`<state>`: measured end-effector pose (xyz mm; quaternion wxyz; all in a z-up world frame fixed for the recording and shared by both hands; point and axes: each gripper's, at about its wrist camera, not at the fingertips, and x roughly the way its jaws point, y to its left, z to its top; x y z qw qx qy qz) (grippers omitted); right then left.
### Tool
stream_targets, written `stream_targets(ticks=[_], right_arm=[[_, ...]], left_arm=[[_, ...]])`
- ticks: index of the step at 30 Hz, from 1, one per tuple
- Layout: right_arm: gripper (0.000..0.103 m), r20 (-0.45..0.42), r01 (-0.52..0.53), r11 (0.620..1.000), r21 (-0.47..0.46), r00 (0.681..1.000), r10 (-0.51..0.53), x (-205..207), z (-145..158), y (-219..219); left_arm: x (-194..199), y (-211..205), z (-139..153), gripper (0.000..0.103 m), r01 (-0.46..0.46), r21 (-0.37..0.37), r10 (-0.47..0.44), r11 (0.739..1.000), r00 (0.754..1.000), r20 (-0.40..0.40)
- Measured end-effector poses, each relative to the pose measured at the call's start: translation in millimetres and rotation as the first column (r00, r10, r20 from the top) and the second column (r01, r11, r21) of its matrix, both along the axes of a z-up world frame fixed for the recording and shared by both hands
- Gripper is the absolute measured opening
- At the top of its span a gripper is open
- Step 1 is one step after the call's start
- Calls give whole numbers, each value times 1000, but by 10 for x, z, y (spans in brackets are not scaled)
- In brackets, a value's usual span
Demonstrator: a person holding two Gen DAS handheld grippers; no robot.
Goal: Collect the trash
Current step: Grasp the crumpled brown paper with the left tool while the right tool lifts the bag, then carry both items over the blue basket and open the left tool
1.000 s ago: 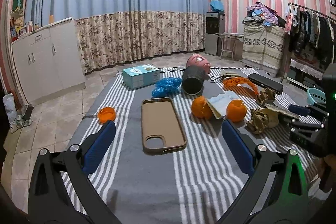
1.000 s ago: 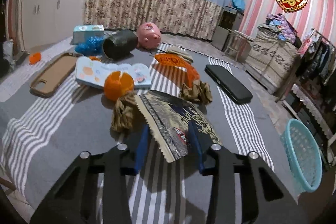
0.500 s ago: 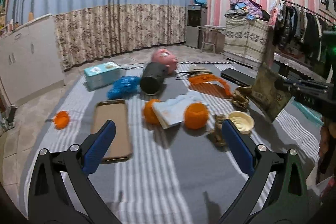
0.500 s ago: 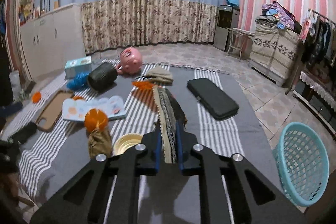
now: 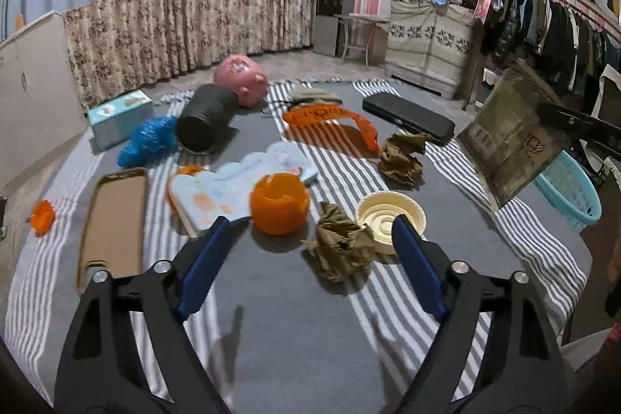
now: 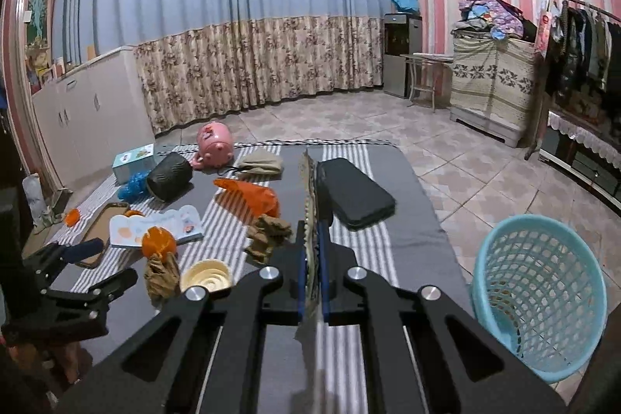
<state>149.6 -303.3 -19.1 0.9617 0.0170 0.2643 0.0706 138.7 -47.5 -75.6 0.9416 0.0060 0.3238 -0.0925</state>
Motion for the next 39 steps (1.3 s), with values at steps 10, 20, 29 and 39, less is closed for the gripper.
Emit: stream_targets(ticks=[10, 20, 29, 39], right_arm=[[6, 1, 40, 998, 53, 999, -40, -10, -38, -379], [6, 30, 82, 994, 78, 996, -84, -129, 109, -748], [6, 44, 229, 971, 73, 971, -233, -261, 260, -1413], [6, -30, 412, 910, 45, 911, -411, -323, -10, -2322]], left_arm=[[352, -220, -254, 37, 39, -3, -39, 999, 988, -152], [252, -259, -39, 34, 9, 2, -8, 1000, 997, -71], [266, -968, 518, 34, 121, 5, -121, 993, 989, 83], [395, -2219, 645, 34, 305, -16, -300, 952, 944, 141]])
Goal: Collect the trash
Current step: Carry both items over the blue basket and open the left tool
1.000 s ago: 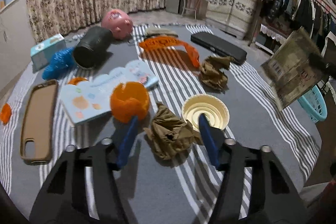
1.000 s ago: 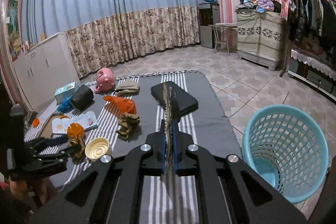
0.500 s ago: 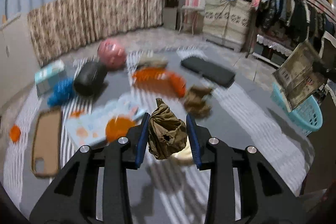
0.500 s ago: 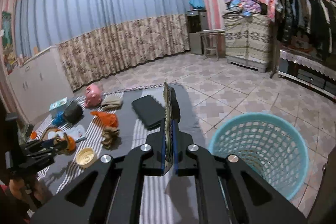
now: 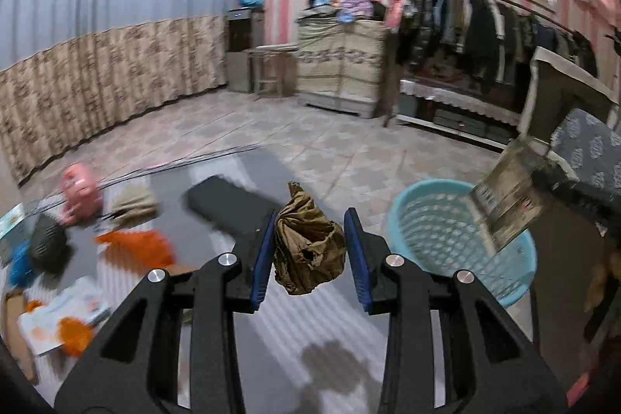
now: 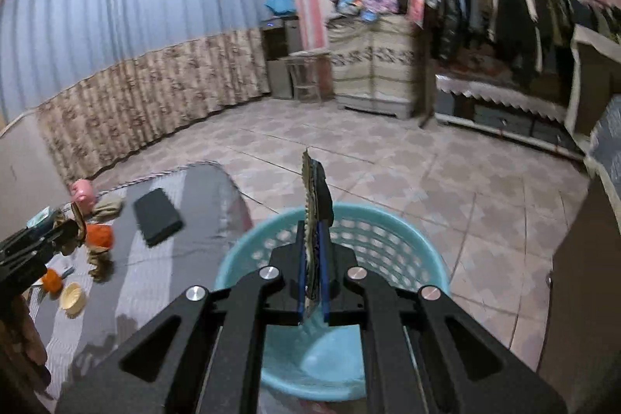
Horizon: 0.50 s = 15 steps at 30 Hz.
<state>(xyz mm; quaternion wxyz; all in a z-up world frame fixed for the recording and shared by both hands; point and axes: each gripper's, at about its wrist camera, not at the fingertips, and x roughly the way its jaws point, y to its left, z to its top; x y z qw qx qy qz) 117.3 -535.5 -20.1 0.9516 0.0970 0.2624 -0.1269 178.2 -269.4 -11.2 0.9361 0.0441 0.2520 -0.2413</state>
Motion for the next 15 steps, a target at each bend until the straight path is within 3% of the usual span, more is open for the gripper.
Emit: stream_targets(ticks=[6, 15], right_arm=[[6, -45, 58, 995, 86, 998, -54, 83, -322, -357], [6, -68, 111, 989, 94, 992, -105, 79, -441, -581]], left_arm=[[114, -735, -131, 34, 81, -11, -81, 997, 996, -24], [171, -1399, -349, 34, 182, 27, -180, 983, 983, -42]])
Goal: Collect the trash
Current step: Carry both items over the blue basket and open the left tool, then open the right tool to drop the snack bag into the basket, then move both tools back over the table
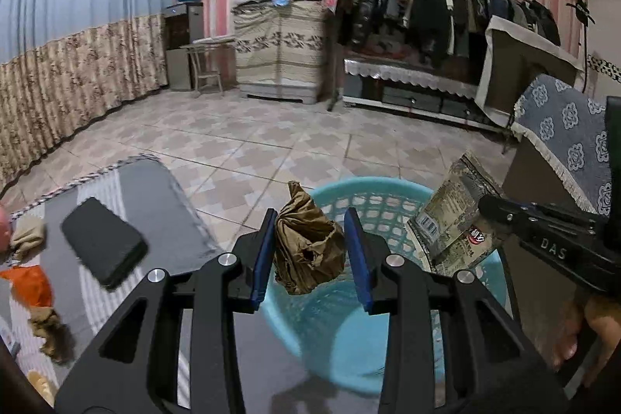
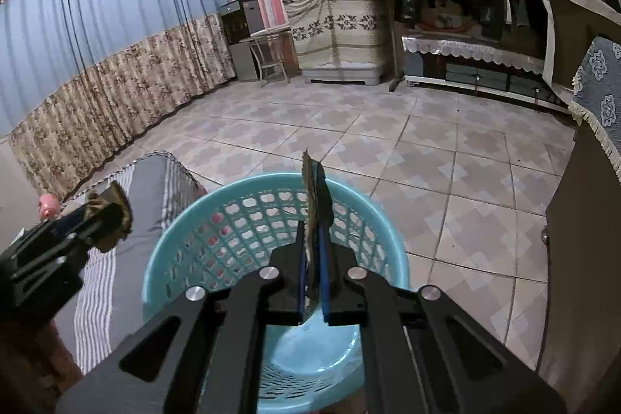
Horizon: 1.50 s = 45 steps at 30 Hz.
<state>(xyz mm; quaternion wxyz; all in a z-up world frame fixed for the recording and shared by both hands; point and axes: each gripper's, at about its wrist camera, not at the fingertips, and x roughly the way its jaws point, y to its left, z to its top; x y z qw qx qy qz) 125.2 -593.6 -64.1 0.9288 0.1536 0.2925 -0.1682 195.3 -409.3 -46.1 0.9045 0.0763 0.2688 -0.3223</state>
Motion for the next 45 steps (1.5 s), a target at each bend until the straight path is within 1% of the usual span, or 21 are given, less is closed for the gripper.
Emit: stream_targets(ticks=[4, 7, 8, 9, 10, 12, 17, 20, 27, 29, 30, 31, 33, 35, 36, 37, 40, 42, 45], right_arm=[[6, 0, 19, 1000, 25, 1000, -19, -31, -20, -83], [6, -4, 20, 1000, 22, 1000, -20, -10, -14, -68], [6, -4, 19, 1000, 20, 1000, -19, -8, -14, -62], [6, -5, 18, 1000, 16, 1000, -18, -13, -12, -55], [6, -6, 15, 1000, 14, 1000, -15, -10, -10, -42], [6, -7, 12, 1000, 9, 1000, -11, -13, -3, -7], [6, -9, 7, 1000, 0, 1000, -7, 3, 5, 66], [6, -15, 4, 1000, -11, 1000, -4, 48, 4, 136], [8, -28, -17, 999, -44, 999, 16, 166, 28, 320], [26, -39, -25, 998, -55, 999, 22, 191, 24, 367], [51, -38, -22, 998, -59, 999, 20, 192, 24, 374], [63, -31, -14, 998, -66, 999, 12, 186, 28, 382], [63, -33, -14, 998, -62, 999, 12, 193, 31, 396], [72, -29, -14, 999, -50, 1000, 13, 190, 40, 403], [80, -25, -12, 999, -52, 1000, 11, 180, 48, 407], [84, -21, -7, 998, -65, 1000, 6, 174, 66, 430], [91, -13, 15, 994, -108, 1000, -16, 159, 126, 486], [94, 0, 34, 991, -128, 999, -35, 147, 171, 509], [95, 11, 33, 988, -153, 999, -32, 134, 231, 602]], left_arm=[[73, -151, -92, 34, 30, -4, -30, 1000, 999, -31], [131, -220, -136, 39, 46, 11, -46, 999, 998, -37], [142, -232, -145, 44, 40, 19, -39, 999, 999, -32], [155, -234, -146, 52, 32, 23, -32, 999, 999, -29], [162, -225, -145, 55, 27, 21, -26, 999, 999, -32], [159, -190, -138, 68, 10, 18, -10, 1000, 999, -30], [121, -13, -17, 80, -65, 29, 65, 997, 998, 18], [117, 204, 82, 87, -123, 21, 122, 992, 992, 44], [115, 694, 256, 93, -210, -12, 210, 978, 976, 52], [96, 821, 309, 93, -230, -20, 231, 973, 971, 57], [85, 874, 331, 93, -236, -25, 237, 972, 970, 57], [78, 924, 349, 94, -240, -29, 241, 970, 969, 56], [54, 1006, 378, 94, -249, -33, 250, 968, 966, 60], [6, 1094, 386, 95, -257, -30, 258, 966, 964, 69], [-18, 1150, 392, 96, -262, -29, 264, 965, 962, 74], [-36, 1184, 399, 96, -268, -30, 269, 963, 960, 74], [-91, 1327, 431, 97, -281, -40, 283, 959, 957, 64], [-130, 1424, 467, 97, -290, -46, 293, 956, 954, 68], [-192, 1583, 510, 97, -302, -52, 305, 952, 950, 70]])
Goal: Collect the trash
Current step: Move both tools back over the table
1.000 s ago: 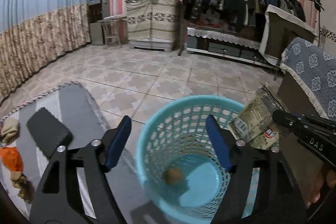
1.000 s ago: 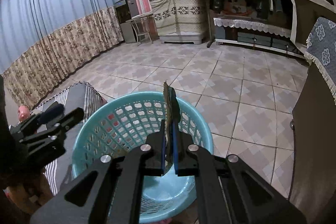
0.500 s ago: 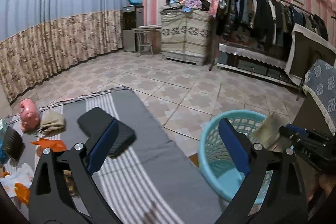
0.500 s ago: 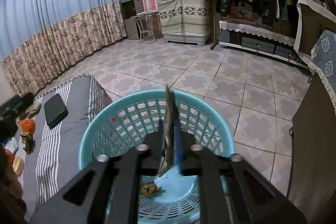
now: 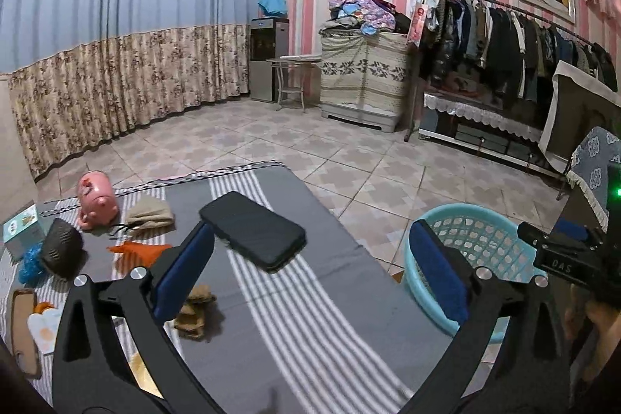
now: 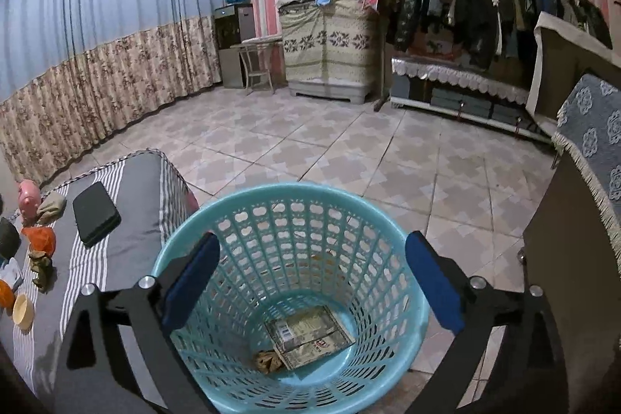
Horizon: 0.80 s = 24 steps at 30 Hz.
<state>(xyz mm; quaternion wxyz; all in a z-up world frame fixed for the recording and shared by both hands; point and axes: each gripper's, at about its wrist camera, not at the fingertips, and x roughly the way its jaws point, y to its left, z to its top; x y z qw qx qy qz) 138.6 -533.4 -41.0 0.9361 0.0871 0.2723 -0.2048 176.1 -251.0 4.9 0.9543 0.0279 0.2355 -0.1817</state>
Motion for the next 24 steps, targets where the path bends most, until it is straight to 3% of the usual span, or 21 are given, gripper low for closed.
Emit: stream_targets(ticks=[9, 20, 24], right_arm=[[97, 95, -80, 997, 7, 992, 78, 19, 218, 513], [97, 97, -250, 968, -33, 963, 252, 130, 166, 1534], [97, 111, -302, 953, -7, 947, 301, 53, 192, 1866]], left_arm=[[-151, 601, 72, 97, -81, -12, 82, 997, 996, 19], [-290, 1634, 13, 97, -240, -2, 240, 971, 971, 5], [-348, 2010, -11, 97, -281, 10, 281, 960, 960, -3]])
